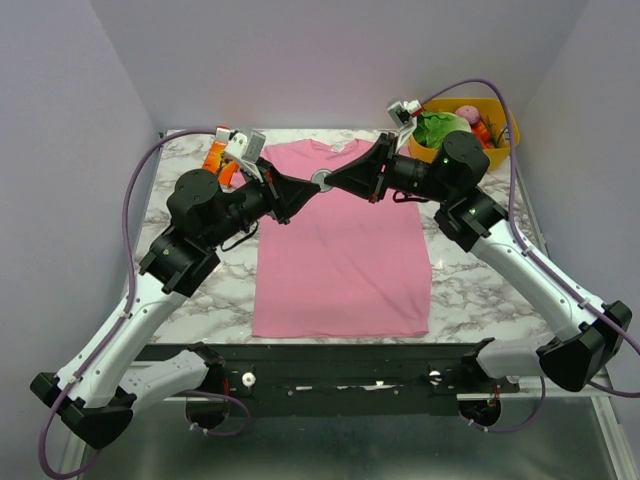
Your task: Pin the brooch onto the clothing
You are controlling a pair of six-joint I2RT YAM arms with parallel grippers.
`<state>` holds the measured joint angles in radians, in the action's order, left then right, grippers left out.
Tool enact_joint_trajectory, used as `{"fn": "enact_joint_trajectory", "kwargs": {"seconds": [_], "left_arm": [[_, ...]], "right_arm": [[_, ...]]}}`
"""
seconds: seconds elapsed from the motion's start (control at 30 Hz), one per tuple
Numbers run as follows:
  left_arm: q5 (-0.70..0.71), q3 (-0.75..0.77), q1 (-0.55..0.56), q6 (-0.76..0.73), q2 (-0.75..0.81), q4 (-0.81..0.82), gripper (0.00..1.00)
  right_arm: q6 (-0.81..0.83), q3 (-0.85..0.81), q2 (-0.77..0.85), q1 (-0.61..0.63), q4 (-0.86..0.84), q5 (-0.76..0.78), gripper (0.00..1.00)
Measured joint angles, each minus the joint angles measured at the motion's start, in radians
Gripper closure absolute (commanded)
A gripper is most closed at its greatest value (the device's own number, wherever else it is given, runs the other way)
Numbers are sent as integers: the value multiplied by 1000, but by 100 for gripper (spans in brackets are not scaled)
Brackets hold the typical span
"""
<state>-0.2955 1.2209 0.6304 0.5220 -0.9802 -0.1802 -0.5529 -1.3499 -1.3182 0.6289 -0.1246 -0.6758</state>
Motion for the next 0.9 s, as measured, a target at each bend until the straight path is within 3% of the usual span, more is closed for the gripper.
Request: {"fn": "enact_joint_trajectory", "kwargs": {"seconds": [0.1,0.23,0.37,0.5,0.9], "left_arm": [[13,-2,3,-14,0,-18,100],[16,-10,16,-39,19,-44,71],[8,-10,27,-71,28,-58,53],[-13,-3,29,-99,29,-76,52],[-71,32,3,-148,48,-117,65]], "right_arm": [[31,17,8,3,10,9,99],[49,52,31,14,-5,8,99],[50,87,48,29,-41,0,99],[49,117,48,39,-53,-11,99],[45,154,72,41,-92,-28,99]]}}
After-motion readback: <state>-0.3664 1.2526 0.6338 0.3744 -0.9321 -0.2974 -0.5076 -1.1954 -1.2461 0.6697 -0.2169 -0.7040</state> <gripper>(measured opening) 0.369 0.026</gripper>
